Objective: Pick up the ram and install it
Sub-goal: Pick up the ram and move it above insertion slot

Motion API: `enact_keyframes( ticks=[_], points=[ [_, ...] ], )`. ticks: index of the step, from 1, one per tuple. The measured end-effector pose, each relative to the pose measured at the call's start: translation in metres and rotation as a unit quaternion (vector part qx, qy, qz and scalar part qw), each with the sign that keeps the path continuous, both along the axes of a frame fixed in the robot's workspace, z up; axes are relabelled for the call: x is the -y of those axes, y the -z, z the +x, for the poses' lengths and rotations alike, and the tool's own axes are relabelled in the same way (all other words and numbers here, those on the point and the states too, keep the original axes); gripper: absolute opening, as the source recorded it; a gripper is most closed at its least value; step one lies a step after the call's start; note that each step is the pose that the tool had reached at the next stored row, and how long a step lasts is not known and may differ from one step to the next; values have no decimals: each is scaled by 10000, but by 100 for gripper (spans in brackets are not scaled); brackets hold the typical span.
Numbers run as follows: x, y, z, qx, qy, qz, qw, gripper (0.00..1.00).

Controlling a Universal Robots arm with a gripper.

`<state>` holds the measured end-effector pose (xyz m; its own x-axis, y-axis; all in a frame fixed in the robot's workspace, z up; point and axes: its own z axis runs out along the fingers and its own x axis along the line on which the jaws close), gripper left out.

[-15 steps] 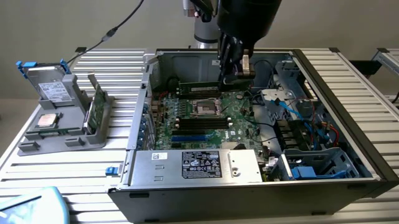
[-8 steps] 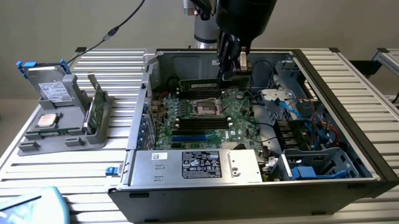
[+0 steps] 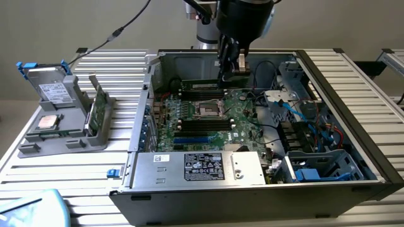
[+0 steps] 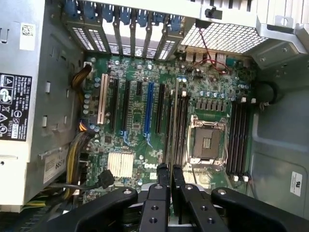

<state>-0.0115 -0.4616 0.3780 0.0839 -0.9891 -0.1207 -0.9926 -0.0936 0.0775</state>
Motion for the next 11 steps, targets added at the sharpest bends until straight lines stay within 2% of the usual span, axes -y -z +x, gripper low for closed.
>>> enact_keyframes(
  ticks=[6,11],
  points=[
    [-82,64,-1,-120,32,0,9999,14],
    [-173,85,7,-139,39,0,9999,14]
  ],
)
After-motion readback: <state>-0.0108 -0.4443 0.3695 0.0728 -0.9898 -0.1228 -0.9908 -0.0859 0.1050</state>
